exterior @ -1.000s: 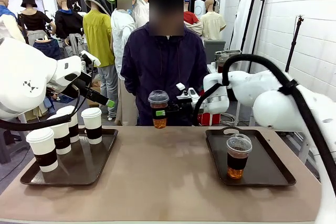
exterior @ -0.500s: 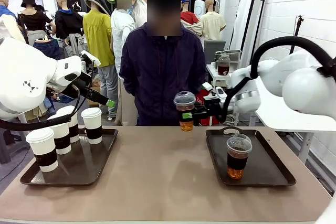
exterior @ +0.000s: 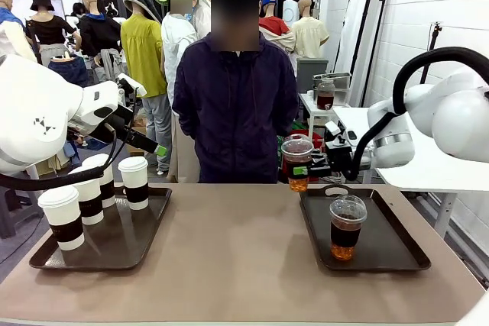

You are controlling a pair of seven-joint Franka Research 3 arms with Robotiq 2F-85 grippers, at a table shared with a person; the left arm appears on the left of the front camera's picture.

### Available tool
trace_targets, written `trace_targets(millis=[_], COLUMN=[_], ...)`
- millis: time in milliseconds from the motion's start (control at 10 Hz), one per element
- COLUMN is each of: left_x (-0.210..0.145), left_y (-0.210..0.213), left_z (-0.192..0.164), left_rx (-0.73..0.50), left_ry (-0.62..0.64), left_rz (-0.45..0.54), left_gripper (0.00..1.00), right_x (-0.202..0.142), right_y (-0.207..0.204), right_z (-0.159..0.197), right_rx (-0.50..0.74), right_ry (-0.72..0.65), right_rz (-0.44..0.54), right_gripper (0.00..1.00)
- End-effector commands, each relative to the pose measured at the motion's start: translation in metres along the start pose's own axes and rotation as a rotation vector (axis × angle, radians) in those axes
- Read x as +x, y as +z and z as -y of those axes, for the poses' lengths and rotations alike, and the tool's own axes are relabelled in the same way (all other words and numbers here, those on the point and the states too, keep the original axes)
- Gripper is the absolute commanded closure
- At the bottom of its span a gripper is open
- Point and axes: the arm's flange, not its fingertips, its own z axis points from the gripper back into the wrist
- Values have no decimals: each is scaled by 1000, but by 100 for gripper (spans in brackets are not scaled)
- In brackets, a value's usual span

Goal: Distribute the coffee onto the tray.
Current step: Pick up another iced Americano from the middle of the table and place it on the right Handle tray.

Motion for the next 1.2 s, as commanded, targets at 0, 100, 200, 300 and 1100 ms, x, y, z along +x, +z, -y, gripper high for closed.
trace_targets(millis=[0, 100, 200, 300, 1100], left_x=[0, 0, 0, 0, 0], left_y=[0, 0, 0, 0, 0], left_z=[-1, -1, -1, -1, -1], left_rx=[-1, -1, -1, -1, -1], left_ry=[3, 3, 3, 3, 3], left_rz=[0, 0, 0, 0, 0], left_gripper=[0, 0, 0, 0, 0], right_x=[-7, -15, -22, -28, -76], right_y=[12, 18, 24, 29, 63], right_z=[-11, -14, -16, -17, -19], right_rx=[-13, -28, -44, -59, -128], right_ry=[19, 18, 11, 11, 0], right_rz=[26, 21, 22, 32, 128], right_gripper=[28, 28, 28, 28, 28])
